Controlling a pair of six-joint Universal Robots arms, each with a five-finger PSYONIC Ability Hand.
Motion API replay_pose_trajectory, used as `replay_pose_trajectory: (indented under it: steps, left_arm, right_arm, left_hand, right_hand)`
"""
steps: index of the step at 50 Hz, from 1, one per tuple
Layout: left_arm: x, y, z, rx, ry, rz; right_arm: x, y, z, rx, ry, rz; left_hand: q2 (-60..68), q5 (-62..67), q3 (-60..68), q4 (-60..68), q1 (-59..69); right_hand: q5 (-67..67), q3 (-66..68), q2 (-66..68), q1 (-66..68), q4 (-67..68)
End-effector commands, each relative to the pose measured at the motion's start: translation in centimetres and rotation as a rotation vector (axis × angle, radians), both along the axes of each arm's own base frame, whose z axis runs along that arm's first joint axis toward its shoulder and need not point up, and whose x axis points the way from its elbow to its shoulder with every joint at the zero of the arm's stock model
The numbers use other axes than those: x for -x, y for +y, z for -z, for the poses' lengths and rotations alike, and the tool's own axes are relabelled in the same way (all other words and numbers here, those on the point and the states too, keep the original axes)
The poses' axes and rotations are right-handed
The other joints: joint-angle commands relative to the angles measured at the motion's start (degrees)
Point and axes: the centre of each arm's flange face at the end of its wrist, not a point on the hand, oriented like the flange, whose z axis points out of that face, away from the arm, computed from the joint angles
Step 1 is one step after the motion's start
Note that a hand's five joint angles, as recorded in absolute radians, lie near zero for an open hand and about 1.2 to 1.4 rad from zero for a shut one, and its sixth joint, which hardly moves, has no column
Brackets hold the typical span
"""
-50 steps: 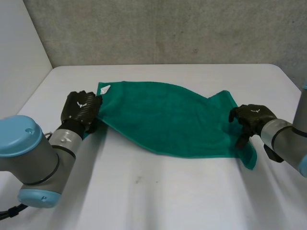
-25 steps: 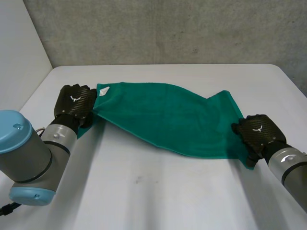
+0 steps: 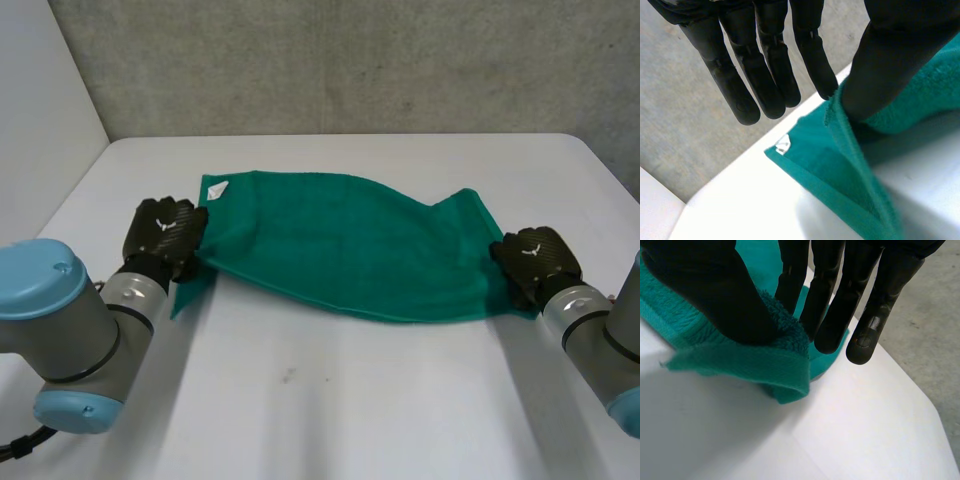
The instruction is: Fold the towel.
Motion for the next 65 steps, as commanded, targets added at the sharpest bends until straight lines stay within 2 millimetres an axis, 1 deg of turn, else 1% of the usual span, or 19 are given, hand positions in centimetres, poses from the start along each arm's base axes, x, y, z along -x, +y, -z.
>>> replay_pose_trajectory:
  steps: [1,3,5,7,12,22,26,31,35,40,45,52,57,60,61,62,65]
  left_arm:
    - [-0.3,-0.4,3.3,-0.117,-0.044,-0.008]
    - [-0.9,-1.0,4.3,-0.171,-0.061,-0.029]
    - [-1.3,-1.2,4.7,-0.2,-0.069,-0.04]
    - [-1.9,-1.6,5.0,-0.232,-0.075,-0.06]
    - [-2.6,-2.0,5.0,-0.255,-0.069,-0.075]
    - [-2.3,-1.6,4.8,-0.285,0.001,-0.048]
    - [-2.1,-1.1,3.6,-0.319,0.08,-0.051]
    - [-1.9,-0.4,3.0,-0.334,0.088,-0.042]
    - [-1.7,-0.2,3.2,-0.344,0.085,-0.035]
    - [-0.9,0.4,3.7,-0.357,0.076,-0.006]
    - [0.0,0.8,4.5,-0.373,0.067,0.031]
    - [0.6,0.0,5.4,-0.376,0.064,0.037]
    - [1.0,-1.2,6.4,-0.375,0.063,0.029]
    - [1.1,-1.7,6.7,-0.372,0.061,0.024]
    - [1.1,-1.7,6.7,-0.372,0.061,0.024]
    - [1.2,-2.1,6.7,-0.365,0.065,0.023]
    - [0.8,-2.6,6.2,-0.349,0.071,0.006]
  right_arm:
    - [2.8,-1.7,-2.5,0.043,-0.066,0.137]
    - [3.3,-2.0,-2.5,0.04,-0.083,0.157]
    - [3.6,-2.2,-2.6,0.04,-0.089,0.168]
    - [4.2,-2.6,-2.8,0.046,-0.092,0.185]
    - [4.7,-2.9,-2.9,0.029,-0.089,0.204]
    - [4.8,-2.5,-2.6,-0.015,-0.084,0.208]
    - [4.9,-2.6,-2.7,-0.013,-0.087,0.212]
    - [5.0,-2.7,-2.8,-0.014,-0.101,0.218]
    - [4.9,-2.6,-2.8,-0.013,-0.098,0.213]
    - [4.8,-2.6,-2.8,-0.012,-0.095,0.209]
    - [4.9,-2.6,-2.7,-0.016,-0.102,0.213]
    - [4.8,-2.5,-2.6,-0.023,-0.103,0.21]
    - [4.8,-2.4,-2.6,-0.026,-0.098,0.211]
    - [4.8,-2.4,-2.6,-0.029,-0.097,0.211]
    - [4.8,-2.4,-2.6,-0.03,-0.097,0.213]
    - [4.8,-2.4,-2.6,-0.032,-0.097,0.213]
    - [4.9,-2.3,-2.7,-0.036,-0.096,0.216]
  left_hand:
    - [-26.45,-25.81,-26.36,-26.65,-25.94]
    - [-30.0,-29.36,-29.9,-30.19,-29.48]
    - [-35.03,-34.4,-34.94,-35.23,-34.52]
    - [-40.92,-40.28,-40.82,-41.11,-40.4]
    - [-44.64,-44.01,-44.55,-44.84,-44.13]
    - [-44.65,-44.01,-44.55,-44.85,-44.13]
    - [-44.98,-44.34,-44.89,-45.18,-44.46]
    - [-48.52,-47.88,-48.42,-48.71,-48.0]
    - [-48.52,-47.88,-48.42,-48.71,-48.0]
    - [-48.35,-47.71,-48.26,-48.55,-47.83]
    - [-48.35,-47.71,-48.25,-48.55,-47.83]
    - [-46.5,-45.87,-46.41,-46.7,-45.99]
    - [-40.29,-39.65,-40.2,-40.49,-39.78]
    - [-33.41,-32.77,-33.31,-33.61,-32.89]
    - [-33.38,-32.74,-33.28,-33.58,-32.86]
    - [-15.89,-15.25,-15.8,-16.09,-15.38]
    - [6.93,7.56,7.02,6.73,7.44]
  right_hand:
    - [14.28,12.68,12.65,24.23,12.31]
    - [14.28,12.68,12.65,24.23,12.31]
    - [14.28,12.68,12.65,24.23,12.31]
    - [14.28,12.68,12.65,24.23,12.31]
    - [14.28,12.68,12.65,24.23,12.31]
    - [14.28,12.68,12.65,24.23,12.31]
    - [14.28,12.68,12.65,24.23,12.31]
    - [14.28,12.68,12.65,24.23,12.31]
    - [14.28,12.68,12.65,24.23,12.31]
    - [14.28,12.68,12.65,24.23,12.31]
    - [14.28,12.68,12.65,24.23,12.31]
    - [14.28,12.68,12.65,24.23,12.31]
    - [14.28,12.68,12.65,24.23,12.31]
    - [14.28,12.68,12.65,24.23,12.31]
    - [14.28,12.68,12.65,24.23,12.31]
    - [14.28,12.68,12.65,24.23,12.31]
    - [14.28,12.68,12.65,24.23,12.31]
